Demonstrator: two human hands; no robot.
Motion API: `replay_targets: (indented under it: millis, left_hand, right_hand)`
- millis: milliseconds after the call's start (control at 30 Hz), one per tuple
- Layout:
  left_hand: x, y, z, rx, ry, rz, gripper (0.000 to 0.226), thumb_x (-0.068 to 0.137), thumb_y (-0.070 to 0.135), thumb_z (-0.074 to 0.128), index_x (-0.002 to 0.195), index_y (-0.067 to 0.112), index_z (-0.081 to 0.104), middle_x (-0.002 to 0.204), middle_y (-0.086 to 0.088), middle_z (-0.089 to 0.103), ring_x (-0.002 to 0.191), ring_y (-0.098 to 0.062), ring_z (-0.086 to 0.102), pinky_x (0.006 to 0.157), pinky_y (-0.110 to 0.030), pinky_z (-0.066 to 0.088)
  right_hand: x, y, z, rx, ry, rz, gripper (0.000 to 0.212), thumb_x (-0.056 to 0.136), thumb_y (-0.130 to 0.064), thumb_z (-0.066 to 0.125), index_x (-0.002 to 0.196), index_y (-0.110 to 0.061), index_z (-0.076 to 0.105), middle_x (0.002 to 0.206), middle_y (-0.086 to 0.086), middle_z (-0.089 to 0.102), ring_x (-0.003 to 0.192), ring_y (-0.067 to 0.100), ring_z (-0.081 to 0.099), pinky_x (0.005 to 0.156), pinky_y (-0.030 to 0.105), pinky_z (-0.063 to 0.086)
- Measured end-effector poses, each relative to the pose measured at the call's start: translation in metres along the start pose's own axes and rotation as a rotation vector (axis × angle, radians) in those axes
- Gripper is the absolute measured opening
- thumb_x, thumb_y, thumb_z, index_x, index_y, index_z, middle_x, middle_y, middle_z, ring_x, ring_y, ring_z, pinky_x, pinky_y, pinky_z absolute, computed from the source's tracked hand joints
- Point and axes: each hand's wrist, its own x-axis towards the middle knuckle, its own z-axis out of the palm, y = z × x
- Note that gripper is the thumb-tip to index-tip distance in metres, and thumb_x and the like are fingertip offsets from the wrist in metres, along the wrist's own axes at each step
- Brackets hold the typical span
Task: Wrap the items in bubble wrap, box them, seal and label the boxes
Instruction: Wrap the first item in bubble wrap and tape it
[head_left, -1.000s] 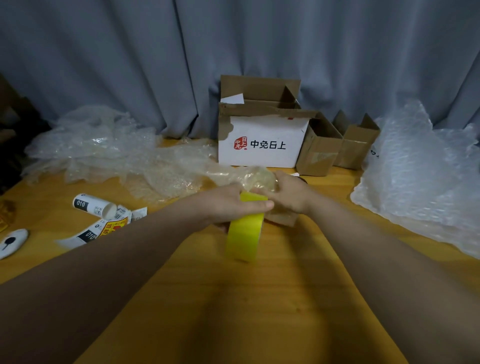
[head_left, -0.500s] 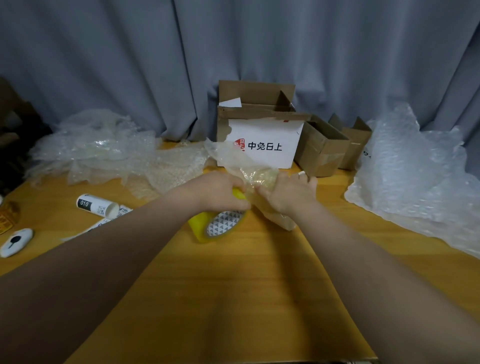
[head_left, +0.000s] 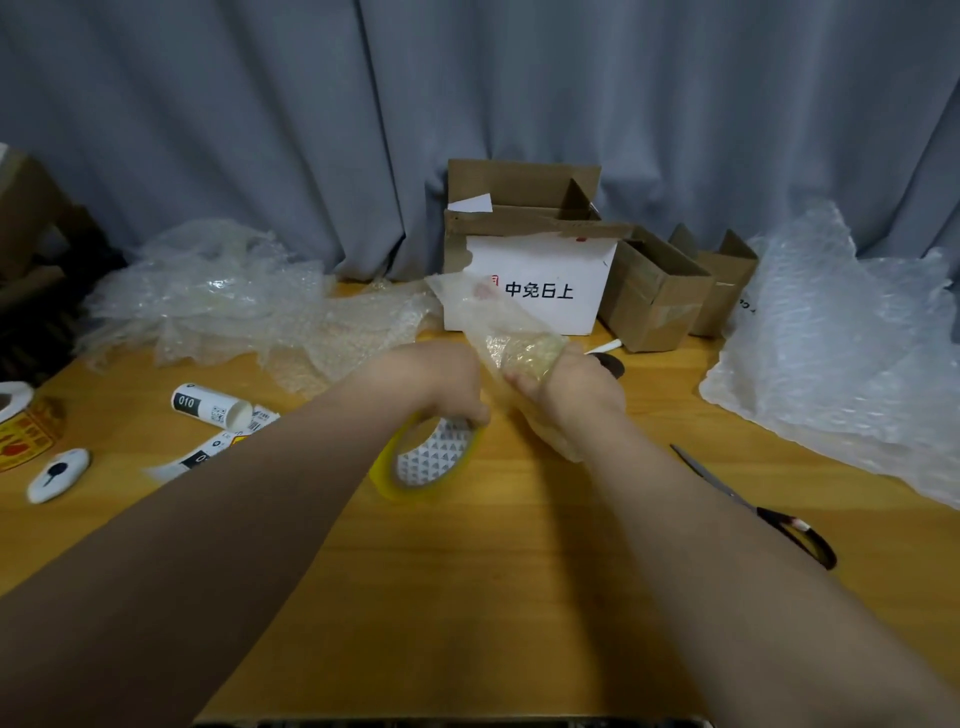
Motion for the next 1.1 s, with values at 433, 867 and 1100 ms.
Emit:
replay_targets:
  millis: [433, 867, 1100]
  left_hand:
    - [-0.011, 0.012, 0.029, 0.297, 0.387, -0.090, 0.041, 0.092, 0.040, 0.041, 0.123, 0.019, 0.060, 0.132, -0.011, 0.046, 0.125, -0.031, 0.036, 0.099, -0.042, 0.032]
    - [-0.039, 0.080, 0.069, 0.136, 0.525, 0.243, 0.039, 0.094, 0.041, 0.042, 0.126, 0.024, 0.058, 0.130, -0.001, 0.053, 0.123, -0.025, 0.042, 0.103, -0.038, 0.027]
    - [-0.047, 0.051, 0.055, 0.073, 0.600, 0.172, 0.034, 0.093, 0.039, 0.047, 0.120, 0.025, 0.062, 0.127, 0.001, 0.055, 0.123, -0.022, 0.042, 0.104, -0.036, 0.024]
  right_hand:
    - [-0.029, 0.027, -0.026, 0.123, 0.140, -0.219, 0.063, 0.098, -0.055, 0.027, 0.147, -0.015, 0.028, 0.148, 0.013, 0.035, 0.136, 0.032, 0.031, 0.109, 0.045, 0.028]
    - [-0.099, 0.162, -0.079, -0.438, -0.301, 0.207, 0.018, 0.091, -0.012, 0.054, 0.106, -0.009, 0.046, 0.086, 0.007, 0.048, 0.089, 0.028, 0.054, 0.075, 0.037, 0.043]
    - [-0.106, 0.121, -0.082, 0.411, -0.040, 0.004, 0.058, 0.090, -0.016, 0.064, 0.141, -0.015, 0.036, 0.127, 0.012, 0.055, 0.105, 0.028, 0.057, 0.084, 0.035, 0.050]
